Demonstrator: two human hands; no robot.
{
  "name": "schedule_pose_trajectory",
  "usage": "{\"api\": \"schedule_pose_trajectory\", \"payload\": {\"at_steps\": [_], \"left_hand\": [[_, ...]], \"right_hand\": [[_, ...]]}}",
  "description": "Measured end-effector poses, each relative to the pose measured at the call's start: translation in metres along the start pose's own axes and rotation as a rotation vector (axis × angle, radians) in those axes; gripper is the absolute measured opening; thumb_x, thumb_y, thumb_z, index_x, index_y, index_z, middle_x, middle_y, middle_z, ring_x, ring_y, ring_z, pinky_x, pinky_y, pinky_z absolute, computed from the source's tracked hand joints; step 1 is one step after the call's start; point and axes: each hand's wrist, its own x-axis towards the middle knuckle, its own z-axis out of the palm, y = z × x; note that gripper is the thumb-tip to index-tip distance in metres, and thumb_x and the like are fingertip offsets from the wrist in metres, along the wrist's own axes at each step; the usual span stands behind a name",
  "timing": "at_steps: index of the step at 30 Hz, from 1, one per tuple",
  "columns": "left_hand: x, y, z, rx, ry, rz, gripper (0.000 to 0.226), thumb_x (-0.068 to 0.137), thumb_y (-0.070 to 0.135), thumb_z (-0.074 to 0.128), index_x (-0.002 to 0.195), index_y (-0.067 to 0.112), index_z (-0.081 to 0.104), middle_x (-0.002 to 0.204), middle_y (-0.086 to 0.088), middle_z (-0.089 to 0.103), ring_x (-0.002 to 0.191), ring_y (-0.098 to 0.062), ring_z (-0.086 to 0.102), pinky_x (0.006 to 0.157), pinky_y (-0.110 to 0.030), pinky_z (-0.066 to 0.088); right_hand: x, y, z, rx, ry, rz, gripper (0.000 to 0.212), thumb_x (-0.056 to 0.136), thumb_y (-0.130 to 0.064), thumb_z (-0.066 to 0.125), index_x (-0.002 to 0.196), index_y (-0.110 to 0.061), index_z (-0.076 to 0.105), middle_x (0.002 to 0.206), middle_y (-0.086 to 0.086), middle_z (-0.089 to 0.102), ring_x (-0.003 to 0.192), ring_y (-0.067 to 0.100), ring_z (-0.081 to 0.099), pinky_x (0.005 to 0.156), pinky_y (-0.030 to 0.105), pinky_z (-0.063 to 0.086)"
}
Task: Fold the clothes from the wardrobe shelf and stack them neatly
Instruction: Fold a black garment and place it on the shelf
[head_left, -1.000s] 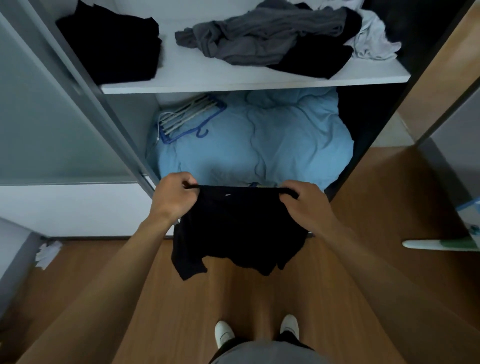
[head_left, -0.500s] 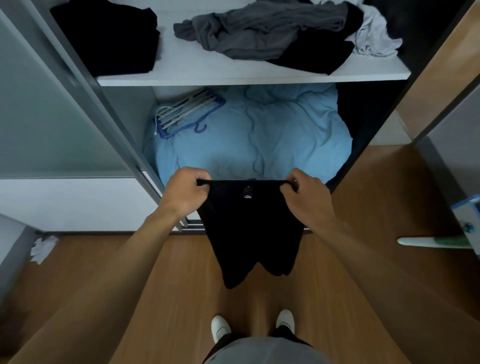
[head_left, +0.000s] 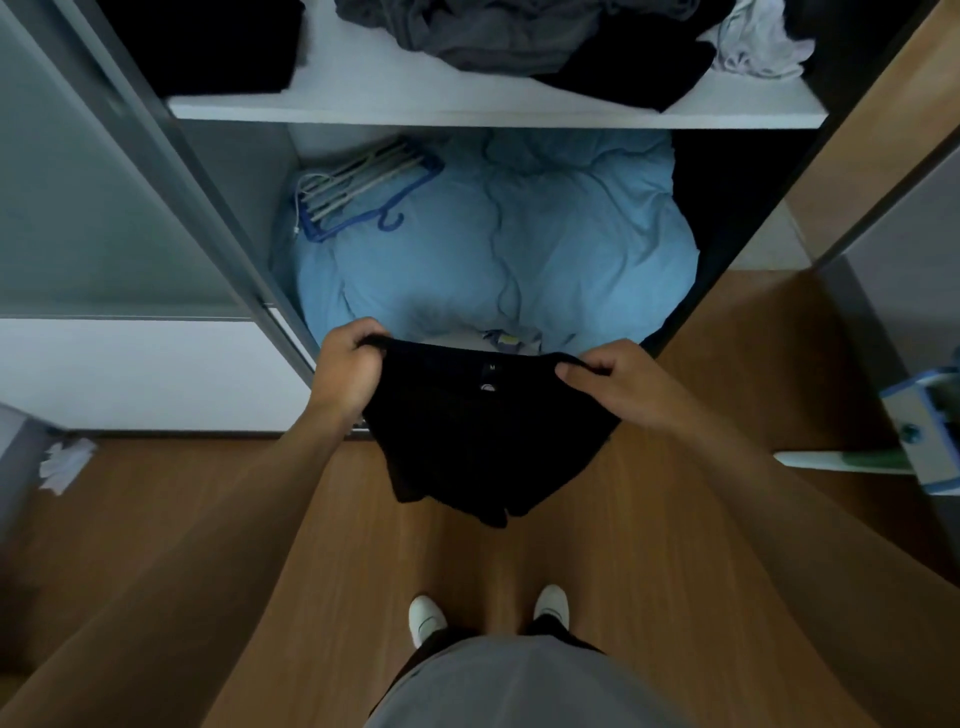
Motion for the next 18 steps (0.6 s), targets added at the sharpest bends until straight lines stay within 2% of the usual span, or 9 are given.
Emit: {"api": "schedule_pose_trajectory", "payload": {"at_steps": [2,4,6,8,10,13,15,18], "left_hand": [[0.002,0.001,-0.001,0.066,-0.01,0.06,0.018,0.062,0.008,0.042,0.067,0.015,0.058,0.066,0.005,0.057,0.068,-0.006,0.053,0.067,-0.02,0.041],[0.004,0.001,-0.005,0.214,-0.052,0.106,0.008,0.066,0.014,0.048,0.069,0.018,0.055,0.07,0.001,0.059,0.071,-0.016,0.057,0.068,-0.031,0.043],[0.004,0.002,-0.008,0.369,-0.131,0.095,0.008,0.068,0.027,0.052,0.07,0.02,0.055,0.069,0.002,0.06,0.071,-0.02,0.059,0.067,-0.034,0.045],[0.003,0.003,-0.009,0.446,-0.207,0.065,0.02,0.068,0.038,0.055,0.069,0.018,0.056,0.067,0.002,0.06,0.069,-0.02,0.059,0.066,-0.033,0.045],[0.004,0.003,-0.012,0.441,-0.271,0.079,0.034,0.076,0.043,0.062,0.065,0.013,0.051,0.061,0.002,0.055,0.062,-0.018,0.054,0.062,-0.032,0.04],[0.006,0.003,-0.028,0.361,-0.424,0.063,0.047,0.086,0.047,0.071,0.062,0.015,0.047,0.057,0.005,0.044,0.053,-0.007,0.044,0.052,-0.021,0.033],[0.006,0.005,-0.039,0.391,-0.544,0.038,0.042,0.082,0.045,0.076,0.065,0.014,0.053,0.056,0.008,0.048,0.05,-0.003,0.046,0.048,-0.013,0.033],[0.004,0.001,-0.044,0.453,-0.637,0.011,0.028,0.077,0.028,0.085,0.071,0.018,0.058,0.056,0.014,0.056,0.052,0.001,0.051,0.049,-0.012,0.037]], "right_hand": [[0.0,0.014,0.005,-0.131,0.101,-0.003,0.056,0.096,-0.039,0.061,0.052,-0.009,0.043,0.052,0.003,0.047,0.049,0.012,0.044,0.054,0.032,0.031],[0.0,0.022,0.011,-0.123,0.28,-0.027,0.055,0.098,-0.036,0.06,0.05,-0.016,0.041,0.05,-0.005,0.048,0.045,0.005,0.043,0.051,0.028,0.032],[0.002,0.025,0.016,0.031,0.455,-0.03,0.052,0.099,-0.03,0.059,0.054,-0.008,0.045,0.052,-0.002,0.049,0.047,0.007,0.044,0.05,0.027,0.033],[0.006,0.022,0.019,0.239,0.53,-0.016,0.05,0.1,-0.026,0.057,0.059,0.0,0.046,0.054,0.003,0.048,0.049,0.01,0.044,0.048,0.025,0.034],[0.006,0.021,0.019,0.365,0.491,-0.004,0.049,0.101,-0.024,0.057,0.06,0.001,0.045,0.056,0.005,0.045,0.049,0.012,0.043,0.047,0.023,0.033],[0.001,0.026,0.011,0.263,0.302,-0.026,0.046,0.1,-0.026,0.059,0.06,-0.006,0.047,0.056,0.006,0.045,0.048,0.01,0.042,0.047,0.024,0.032],[-0.004,0.033,0.004,0.154,0.184,-0.03,0.045,0.098,-0.028,0.062,0.059,-0.008,0.047,0.055,0.005,0.045,0.047,0.008,0.043,0.049,0.026,0.032],[-0.009,0.04,-0.005,0.1,0.043,-0.001,0.04,0.093,-0.029,0.068,0.064,-0.01,0.049,0.059,0.001,0.046,0.052,0.007,0.046,0.052,0.023,0.034]]}}
